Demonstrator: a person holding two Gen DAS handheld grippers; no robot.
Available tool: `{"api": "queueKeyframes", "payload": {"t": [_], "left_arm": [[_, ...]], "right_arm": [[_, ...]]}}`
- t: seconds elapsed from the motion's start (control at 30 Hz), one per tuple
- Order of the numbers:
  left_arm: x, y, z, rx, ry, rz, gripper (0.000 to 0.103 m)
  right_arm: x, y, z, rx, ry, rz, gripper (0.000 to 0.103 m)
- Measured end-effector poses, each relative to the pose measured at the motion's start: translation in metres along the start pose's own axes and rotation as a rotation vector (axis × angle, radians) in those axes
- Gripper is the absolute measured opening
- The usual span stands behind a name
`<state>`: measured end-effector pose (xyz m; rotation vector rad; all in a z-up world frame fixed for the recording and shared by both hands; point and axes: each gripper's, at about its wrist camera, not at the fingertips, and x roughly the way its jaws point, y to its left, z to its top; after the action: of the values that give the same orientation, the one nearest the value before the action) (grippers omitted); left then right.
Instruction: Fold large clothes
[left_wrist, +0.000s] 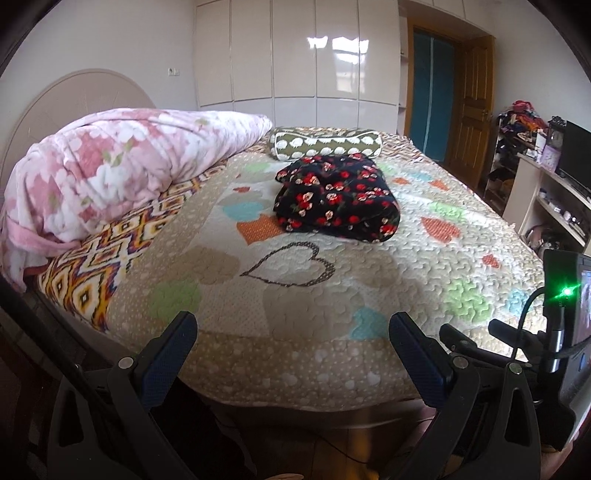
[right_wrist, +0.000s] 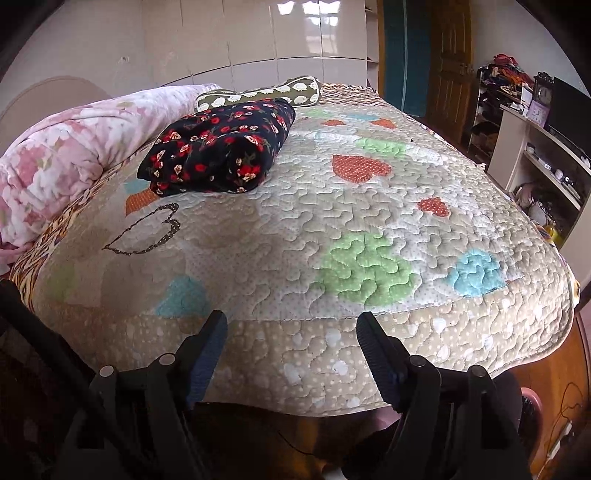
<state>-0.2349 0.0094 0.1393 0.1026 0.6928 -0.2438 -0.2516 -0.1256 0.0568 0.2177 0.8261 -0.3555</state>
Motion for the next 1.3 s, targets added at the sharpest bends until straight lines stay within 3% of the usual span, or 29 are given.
{"api": "queueKeyframes", "payload": {"t": [1.1, 1.3], "left_arm": [[0.014, -0.001, -0.005, 0.014, 0.089, -0.031, 0.103], [0.017, 0.003, -0.006, -0.01, 0.099, -0.024, 0.103]], "right_arm": [[0.012, -0.003, -0.004, 0.005, 0.05, -0.011, 0.078], [0.014, 0.002, -0.005, -0.042, 0.048, -0.097, 0.078]]}}
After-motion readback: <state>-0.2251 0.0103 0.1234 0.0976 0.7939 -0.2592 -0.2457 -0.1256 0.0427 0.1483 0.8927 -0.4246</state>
